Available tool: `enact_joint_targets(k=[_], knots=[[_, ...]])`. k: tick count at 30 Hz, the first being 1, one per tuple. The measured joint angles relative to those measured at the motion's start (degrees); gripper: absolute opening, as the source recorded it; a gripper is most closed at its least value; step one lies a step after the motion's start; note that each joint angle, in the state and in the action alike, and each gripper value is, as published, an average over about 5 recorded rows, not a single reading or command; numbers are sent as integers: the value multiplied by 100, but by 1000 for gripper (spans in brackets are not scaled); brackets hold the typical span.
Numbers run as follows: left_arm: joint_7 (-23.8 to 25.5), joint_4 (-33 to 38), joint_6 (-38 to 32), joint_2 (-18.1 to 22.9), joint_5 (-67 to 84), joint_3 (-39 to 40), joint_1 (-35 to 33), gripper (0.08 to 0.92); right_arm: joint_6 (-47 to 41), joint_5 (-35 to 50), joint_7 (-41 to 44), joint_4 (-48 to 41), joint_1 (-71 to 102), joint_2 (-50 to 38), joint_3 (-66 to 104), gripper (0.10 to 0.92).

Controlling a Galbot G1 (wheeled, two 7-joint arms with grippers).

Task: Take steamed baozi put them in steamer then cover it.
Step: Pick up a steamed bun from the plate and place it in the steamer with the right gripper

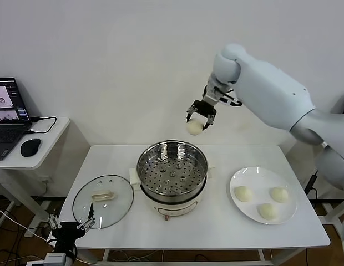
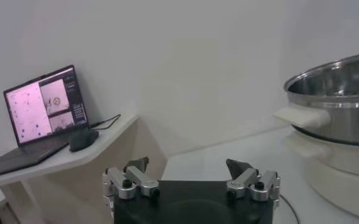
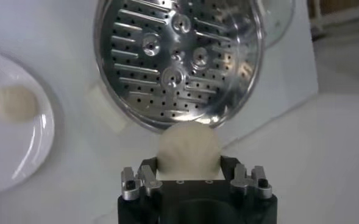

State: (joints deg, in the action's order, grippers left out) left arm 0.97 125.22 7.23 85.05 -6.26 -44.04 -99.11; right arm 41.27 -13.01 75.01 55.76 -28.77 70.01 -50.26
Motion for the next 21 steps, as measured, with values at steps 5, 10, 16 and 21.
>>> enact_joint_targets(k=[5, 10, 16, 21], knots=[[27, -18, 17, 38, -11, 41, 4, 823, 208, -129, -112, 115, 84, 101, -89, 636], [52, -22, 30, 50, -7, 48, -30, 823, 345, -222, -210, 123, 227, 202, -148, 636], [52, -49, 32, 44, -4, 44, -67, 823, 464, -450, -422, -46, 450, 348, -158, 636], [47, -106, 32, 34, -5, 50, -50, 823, 517, -741, -648, -262, 668, 505, -68, 636]])
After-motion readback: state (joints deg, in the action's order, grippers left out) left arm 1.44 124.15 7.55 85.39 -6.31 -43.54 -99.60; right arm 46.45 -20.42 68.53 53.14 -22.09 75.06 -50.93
